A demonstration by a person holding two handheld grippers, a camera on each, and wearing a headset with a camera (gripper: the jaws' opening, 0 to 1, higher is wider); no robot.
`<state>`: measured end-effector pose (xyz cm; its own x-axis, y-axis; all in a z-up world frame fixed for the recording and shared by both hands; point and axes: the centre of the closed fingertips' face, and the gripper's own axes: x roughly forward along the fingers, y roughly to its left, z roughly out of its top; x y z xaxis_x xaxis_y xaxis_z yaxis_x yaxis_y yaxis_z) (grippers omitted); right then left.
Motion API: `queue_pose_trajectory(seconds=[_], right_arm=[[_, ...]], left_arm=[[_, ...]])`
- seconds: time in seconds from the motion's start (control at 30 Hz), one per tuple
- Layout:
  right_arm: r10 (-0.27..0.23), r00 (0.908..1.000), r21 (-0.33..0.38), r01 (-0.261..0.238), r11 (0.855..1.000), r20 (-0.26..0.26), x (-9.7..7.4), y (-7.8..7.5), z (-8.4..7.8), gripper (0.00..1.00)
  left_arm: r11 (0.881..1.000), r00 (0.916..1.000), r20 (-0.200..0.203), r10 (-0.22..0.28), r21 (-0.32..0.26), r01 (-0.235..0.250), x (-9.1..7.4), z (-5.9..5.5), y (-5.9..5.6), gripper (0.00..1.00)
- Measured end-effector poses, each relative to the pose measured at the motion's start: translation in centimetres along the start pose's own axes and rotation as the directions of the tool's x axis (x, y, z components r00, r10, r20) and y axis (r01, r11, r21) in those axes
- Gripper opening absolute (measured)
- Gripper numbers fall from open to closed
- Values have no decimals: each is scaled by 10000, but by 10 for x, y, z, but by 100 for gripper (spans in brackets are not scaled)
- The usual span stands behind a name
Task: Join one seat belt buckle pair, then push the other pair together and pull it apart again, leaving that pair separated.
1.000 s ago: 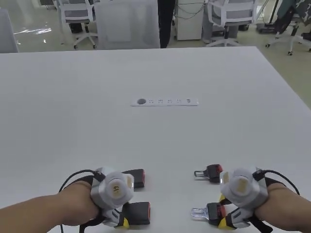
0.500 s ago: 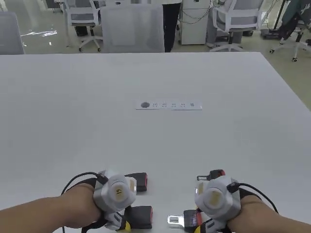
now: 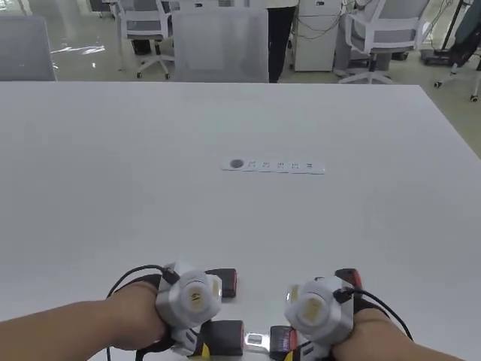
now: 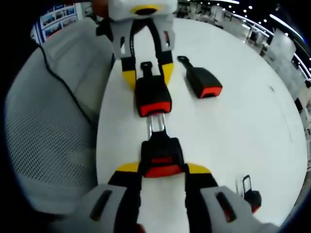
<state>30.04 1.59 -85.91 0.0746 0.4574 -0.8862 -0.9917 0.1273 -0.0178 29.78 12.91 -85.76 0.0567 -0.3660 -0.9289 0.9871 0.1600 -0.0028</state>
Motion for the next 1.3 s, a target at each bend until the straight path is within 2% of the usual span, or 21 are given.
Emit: queue_pose_trajectory(seconds=[0.17,0.43,0.6,0.7,1.0,1.3], right_arm=[[-96,9999,-197,93,9998,-142,1,-1,3,33],[-190,9998,-512,193,9985,63,6,1,13,33],[-151,9996,-364,160,9992,254,6,1,15,33],[-169,9993,-311,180,9994,340,7,1,15,32],[-138,9999,-202,139,9997,88,10,2,20,31],[-161,9996,42,160,9999,224,12,3,23,30]], left_arm=[[10000,10000,34,-13,8,13,0,0,0,32],[9999,9999,95,-38,97,37,1,0,0,32],[9996,10000,-50,-45,285,46,1,0,0,32],[9993,10000,25,-83,375,82,2,0,0,32],[9994,9998,165,-91,327,86,3,-1,1,31],[9991,9997,194,-120,419,112,2,-1,0,31]])
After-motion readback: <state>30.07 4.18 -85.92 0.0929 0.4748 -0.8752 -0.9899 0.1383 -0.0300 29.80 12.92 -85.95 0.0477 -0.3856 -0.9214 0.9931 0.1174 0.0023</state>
